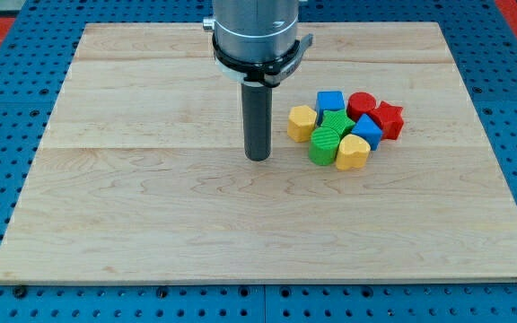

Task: Push the blue triangle away from the group of blocks

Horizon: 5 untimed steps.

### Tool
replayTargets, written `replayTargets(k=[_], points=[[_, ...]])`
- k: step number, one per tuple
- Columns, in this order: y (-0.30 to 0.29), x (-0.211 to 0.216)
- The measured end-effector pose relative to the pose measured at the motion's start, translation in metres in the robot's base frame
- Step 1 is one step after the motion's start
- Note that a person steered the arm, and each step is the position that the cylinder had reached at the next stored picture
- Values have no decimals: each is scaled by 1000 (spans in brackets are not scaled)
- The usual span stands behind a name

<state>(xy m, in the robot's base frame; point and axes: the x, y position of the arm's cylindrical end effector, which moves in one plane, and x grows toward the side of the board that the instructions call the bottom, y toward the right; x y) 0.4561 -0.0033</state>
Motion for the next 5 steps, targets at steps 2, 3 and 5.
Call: replayTargets(k=[2,3,5], points=[[91,38],[186,21],[191,-21]])
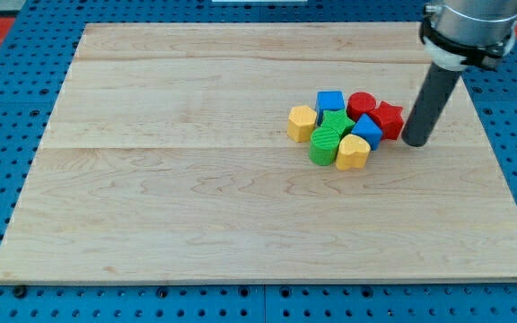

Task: Push the blue triangle away from the group of blocks

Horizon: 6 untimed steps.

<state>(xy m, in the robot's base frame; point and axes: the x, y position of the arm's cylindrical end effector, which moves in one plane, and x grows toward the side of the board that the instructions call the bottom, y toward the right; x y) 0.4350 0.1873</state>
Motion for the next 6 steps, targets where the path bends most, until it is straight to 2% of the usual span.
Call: replayTargets(k=[2,3,6], points=[[-38,23],[-67,19],[-192,-74]])
